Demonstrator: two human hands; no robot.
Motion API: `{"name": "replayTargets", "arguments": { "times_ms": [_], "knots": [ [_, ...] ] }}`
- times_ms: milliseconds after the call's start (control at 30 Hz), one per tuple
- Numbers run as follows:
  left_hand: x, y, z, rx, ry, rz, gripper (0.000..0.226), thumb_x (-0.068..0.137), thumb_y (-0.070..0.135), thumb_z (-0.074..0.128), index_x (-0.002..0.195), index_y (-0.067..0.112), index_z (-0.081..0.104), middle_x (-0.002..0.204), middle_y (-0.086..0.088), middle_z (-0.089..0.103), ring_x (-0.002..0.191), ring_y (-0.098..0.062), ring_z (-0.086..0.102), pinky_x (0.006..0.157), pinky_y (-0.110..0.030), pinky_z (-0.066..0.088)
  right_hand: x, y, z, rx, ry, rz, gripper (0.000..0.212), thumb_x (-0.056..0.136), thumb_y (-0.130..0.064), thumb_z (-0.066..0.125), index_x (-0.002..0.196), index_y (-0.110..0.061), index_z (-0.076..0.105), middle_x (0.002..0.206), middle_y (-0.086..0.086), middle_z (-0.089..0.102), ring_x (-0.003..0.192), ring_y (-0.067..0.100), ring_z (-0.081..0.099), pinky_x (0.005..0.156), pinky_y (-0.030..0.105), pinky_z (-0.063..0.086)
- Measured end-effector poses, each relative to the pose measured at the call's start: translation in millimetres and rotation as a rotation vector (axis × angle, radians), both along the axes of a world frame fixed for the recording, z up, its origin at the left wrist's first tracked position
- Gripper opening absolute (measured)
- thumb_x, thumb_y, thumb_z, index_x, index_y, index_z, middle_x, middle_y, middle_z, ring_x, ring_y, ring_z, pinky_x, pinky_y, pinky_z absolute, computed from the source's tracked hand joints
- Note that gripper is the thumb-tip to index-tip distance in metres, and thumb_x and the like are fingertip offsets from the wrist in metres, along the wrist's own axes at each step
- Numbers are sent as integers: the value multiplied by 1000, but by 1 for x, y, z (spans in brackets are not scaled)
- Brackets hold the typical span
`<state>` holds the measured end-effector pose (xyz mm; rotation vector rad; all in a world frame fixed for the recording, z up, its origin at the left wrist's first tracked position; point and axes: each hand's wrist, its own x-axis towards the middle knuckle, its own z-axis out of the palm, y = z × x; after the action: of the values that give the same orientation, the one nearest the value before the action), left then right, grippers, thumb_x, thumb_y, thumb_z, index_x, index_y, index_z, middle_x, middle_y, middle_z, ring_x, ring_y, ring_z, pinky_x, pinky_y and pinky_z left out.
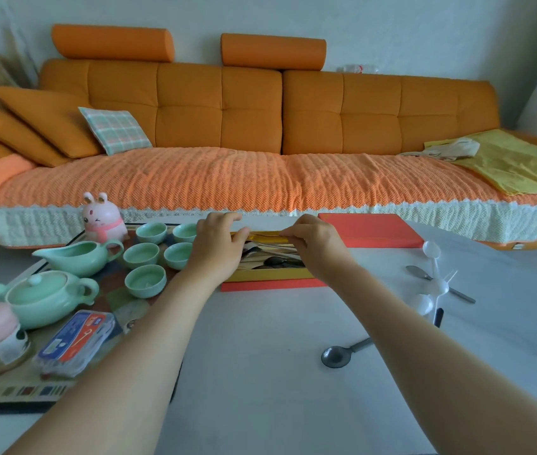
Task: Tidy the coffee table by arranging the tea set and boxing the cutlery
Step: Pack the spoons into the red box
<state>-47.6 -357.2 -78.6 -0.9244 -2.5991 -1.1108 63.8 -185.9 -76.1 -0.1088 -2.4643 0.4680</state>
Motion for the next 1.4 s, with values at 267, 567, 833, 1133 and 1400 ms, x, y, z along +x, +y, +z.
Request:
{"name": "replayTargets", "arguments": {
  "times_ms": [267, 567, 833, 1133, 1400],
  "knots": [
    [-8, 2, -18, -231, 79, -186, 53, 99, 50, 42, 144, 24, 46, 148, 9, 40, 137, -16, 29, 113, -36, 25, -26, 10, -1, -93, -190, -159, 25, 95, -4, 55, 107, -14, 75, 102, -2, 64, 76, 7, 54, 66, 11, 37],
    [-3, 1, -20, -250, 178, -159, 49, 98, 49, 43, 139, 22, 52, 134, 5, 50, 127, -18, 39, 107, -37, 36, -31, 11, 0, -91, -364, -156, 28, 99, -12, 51, 108, -23, 75, 101, -3, 70, 81, 15, 63, 73, 19, 45],
    [7, 1, -14, -515, 77, -154, 70, 97, 65, 23, 155, 27, 24, 163, 7, 16, 149, -16, 12, 119, -42, 16, -20, 9, 4, -91, -380, -200, 27, 98, -17, 49, 108, -20, 73, 99, 1, 72, 61, 12, 59, 54, 23, 49],
    [17, 0, -3, -595, 93, -188, 74, 96, 68, 25, 158, 30, 9, 165, 5, 1, 151, -17, 2, 120, -43, 8, 23, 2, 10, -71, -382, -1, 27, 98, -22, 50, 116, -22, 69, 105, 2, 70, 89, 19, 63, 78, 33, 53],
    [64, 10, 15, -391, 399, -297, 42, 94, 45, 52, 132, 29, 50, 128, 6, 43, 123, -18, 35, 102, -34, 29, 75, 1, 37, -111, -487, 74, 21, 90, -20, 56, 90, -28, 75, 79, -19, 65, 65, -1, 58, 59, 13, 41]
  ]
}}
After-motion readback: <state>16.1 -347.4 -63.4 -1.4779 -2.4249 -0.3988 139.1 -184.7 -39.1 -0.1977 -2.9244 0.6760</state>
